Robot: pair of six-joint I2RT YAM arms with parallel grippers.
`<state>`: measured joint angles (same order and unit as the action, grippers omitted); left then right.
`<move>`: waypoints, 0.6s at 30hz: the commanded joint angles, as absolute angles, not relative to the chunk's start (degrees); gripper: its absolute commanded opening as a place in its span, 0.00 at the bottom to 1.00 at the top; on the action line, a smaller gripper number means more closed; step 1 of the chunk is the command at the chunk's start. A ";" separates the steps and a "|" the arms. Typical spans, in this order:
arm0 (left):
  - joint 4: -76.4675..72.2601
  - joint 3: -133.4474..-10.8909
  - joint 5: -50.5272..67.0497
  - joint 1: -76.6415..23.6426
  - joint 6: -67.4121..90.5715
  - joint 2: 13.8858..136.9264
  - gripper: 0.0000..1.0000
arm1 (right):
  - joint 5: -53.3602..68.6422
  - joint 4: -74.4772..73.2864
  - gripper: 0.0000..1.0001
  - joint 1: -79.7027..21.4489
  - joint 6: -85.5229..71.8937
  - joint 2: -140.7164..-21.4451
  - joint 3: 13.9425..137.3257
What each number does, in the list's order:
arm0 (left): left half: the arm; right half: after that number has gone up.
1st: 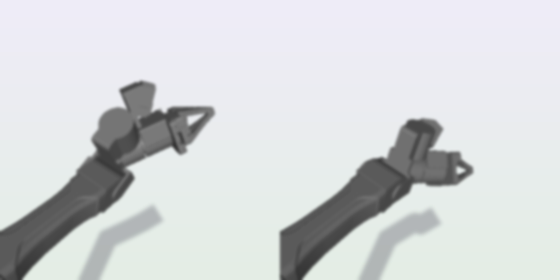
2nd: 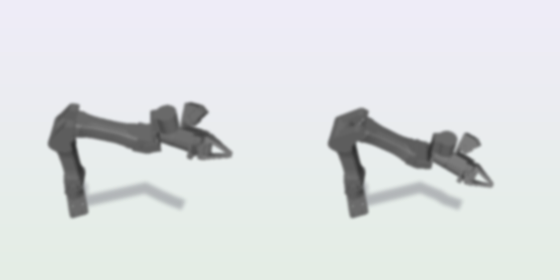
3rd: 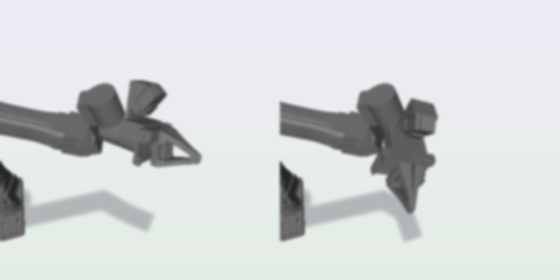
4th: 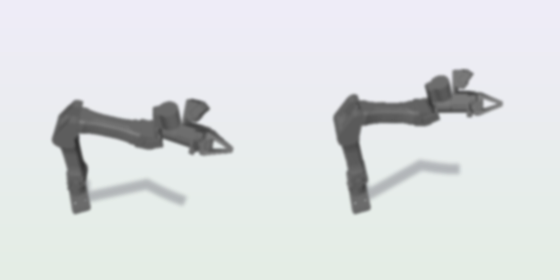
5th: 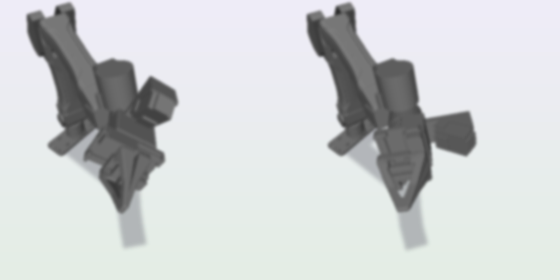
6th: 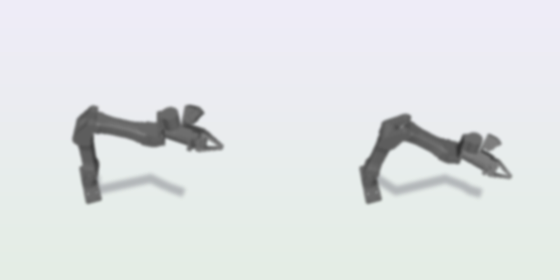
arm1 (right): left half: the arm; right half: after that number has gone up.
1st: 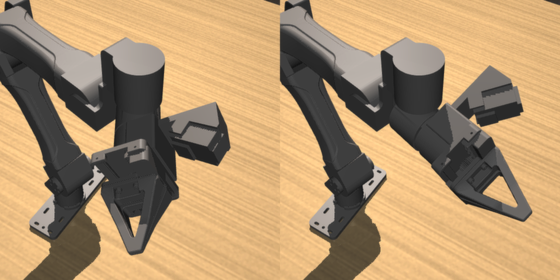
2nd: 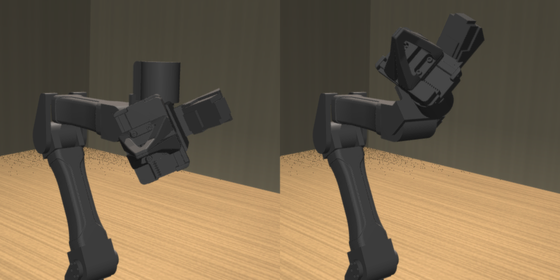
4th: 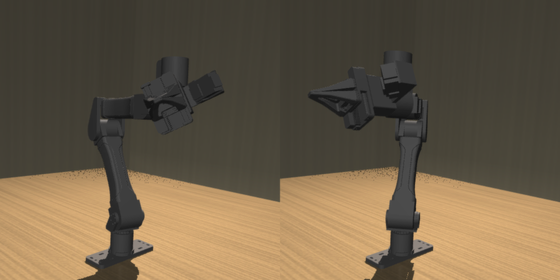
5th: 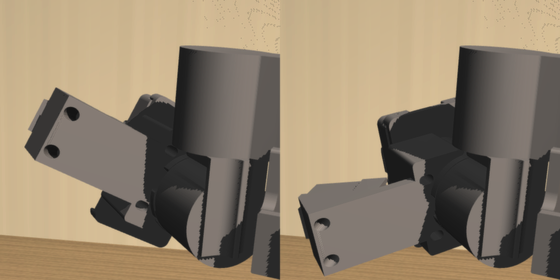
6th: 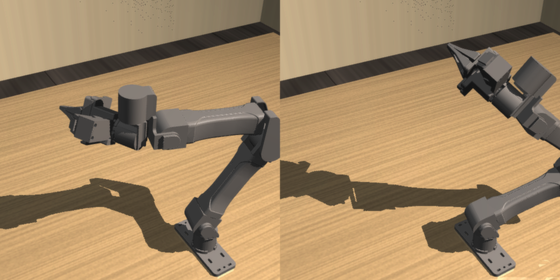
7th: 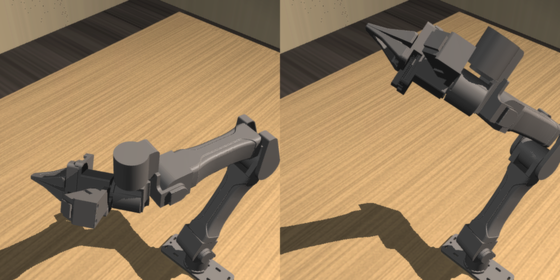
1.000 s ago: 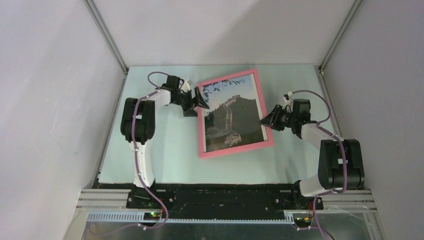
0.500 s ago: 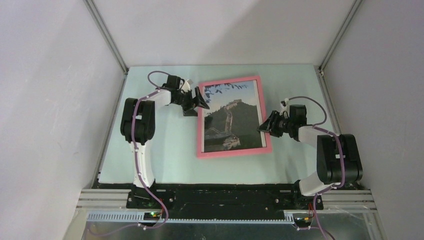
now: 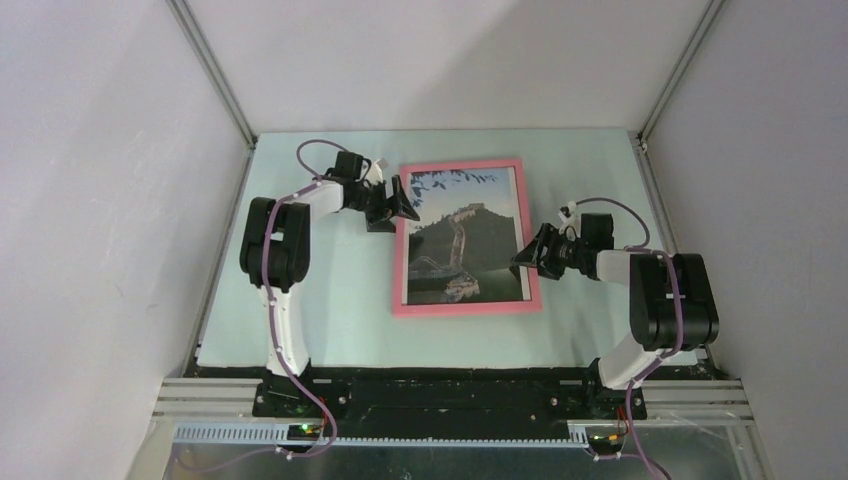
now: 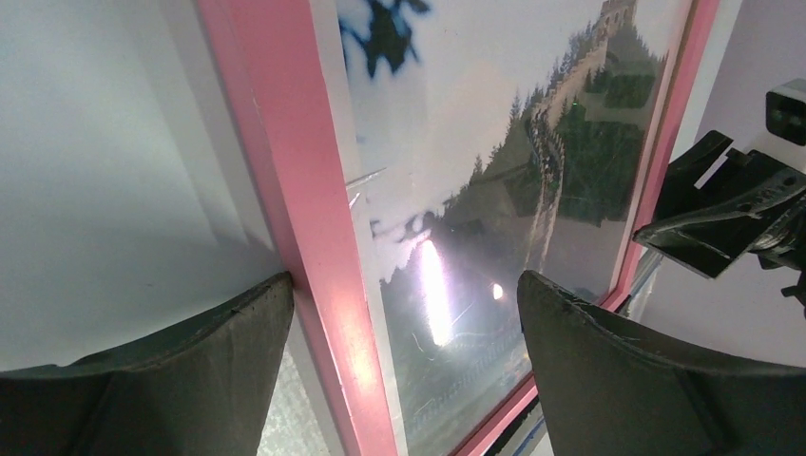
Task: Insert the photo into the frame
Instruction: Turn over the photo frame at the center of the board.
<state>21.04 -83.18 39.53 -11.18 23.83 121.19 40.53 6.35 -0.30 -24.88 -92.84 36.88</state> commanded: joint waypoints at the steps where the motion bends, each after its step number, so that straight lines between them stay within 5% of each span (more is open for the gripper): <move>1: 21.99 -81.42 36.32 -12.12 21.11 119.38 0.94 | 40.58 6.54 0.65 -0.56 -22.87 -95.15 38.59; 18: 23.28 -79.58 30.91 -11.97 18.39 114.93 0.94 | 34.37 -6.42 0.76 -0.54 -16.80 -90.12 41.82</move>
<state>21.63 -80.53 34.46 -11.84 21.34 118.10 39.59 -1.48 -0.67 -20.67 -92.49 40.73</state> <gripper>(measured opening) 0.938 0.746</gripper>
